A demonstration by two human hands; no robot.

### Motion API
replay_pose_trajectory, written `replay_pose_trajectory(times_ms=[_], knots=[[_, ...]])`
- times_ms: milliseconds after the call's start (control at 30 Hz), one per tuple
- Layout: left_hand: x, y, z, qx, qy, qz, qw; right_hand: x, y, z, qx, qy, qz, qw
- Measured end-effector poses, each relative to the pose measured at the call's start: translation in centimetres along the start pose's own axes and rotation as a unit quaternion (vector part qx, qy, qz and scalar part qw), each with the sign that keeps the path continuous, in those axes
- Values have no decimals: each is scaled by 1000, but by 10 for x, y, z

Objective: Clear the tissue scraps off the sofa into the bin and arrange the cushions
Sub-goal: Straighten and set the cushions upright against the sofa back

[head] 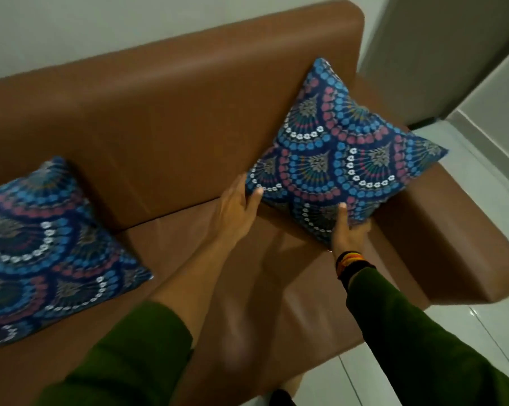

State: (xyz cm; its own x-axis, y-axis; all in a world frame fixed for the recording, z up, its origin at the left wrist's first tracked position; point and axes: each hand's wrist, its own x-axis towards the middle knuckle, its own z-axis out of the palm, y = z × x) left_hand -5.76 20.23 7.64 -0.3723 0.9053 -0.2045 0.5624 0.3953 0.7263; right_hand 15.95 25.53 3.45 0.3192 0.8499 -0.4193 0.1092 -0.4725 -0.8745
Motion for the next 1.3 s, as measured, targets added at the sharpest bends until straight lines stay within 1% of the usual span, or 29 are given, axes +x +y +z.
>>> replay_pose_trajectory(times_ms=[67, 133, 233, 300, 367, 467, 567, 667, 767, 867, 967, 1067, 1167, 1300], knots=[[33, 32, 19, -6, -2, 9, 1000, 28, -5, -12, 20, -8, 34, 999], [65, 56, 34, -18, -7, 10, 1000, 51, -11, -21, 32, -18, 43, 998], [100, 73, 46, -23, -22, 25, 999, 74, -20, -26, 62, -32, 46, 996], [110, 78, 45, -48, -41, 28, 998, 79, -24, -27, 79, -40, 40, 995], [112, 82, 37, -103, -52, 4, 993, 76, -27, -25, 94, -45, 34, 994], [101, 82, 22, -158, -65, -76, 982, 62, -31, -23, 104, -60, 4, 993], [72, 60, 8, -172, -40, -107, 978, 46, -39, -18, 94, -100, -32, 990], [35, 30, -5, -203, 31, -116, 972, 28, -51, -8, 81, -147, -78, 983], [3, 4, -20, -238, 91, -126, 959, 10, -67, 13, 54, -214, -124, 967], [-14, -23, -34, -267, 130, -150, 943, -2, -81, 42, 35, -267, -146, 952], [-16, -48, -44, -276, 159, -164, 934, -7, -86, 76, 10, -304, -149, 941], [-10, -63, -43, -277, 160, -171, 932, 1, -76, 99, -10, -315, -133, 940], [-2, -73, -34, -278, 140, -172, 935, 9, -64, 104, -47, -294, -109, 948], [6, -80, -26, -241, 149, -166, 945, 25, -60, 103, -87, -280, -89, 952]])
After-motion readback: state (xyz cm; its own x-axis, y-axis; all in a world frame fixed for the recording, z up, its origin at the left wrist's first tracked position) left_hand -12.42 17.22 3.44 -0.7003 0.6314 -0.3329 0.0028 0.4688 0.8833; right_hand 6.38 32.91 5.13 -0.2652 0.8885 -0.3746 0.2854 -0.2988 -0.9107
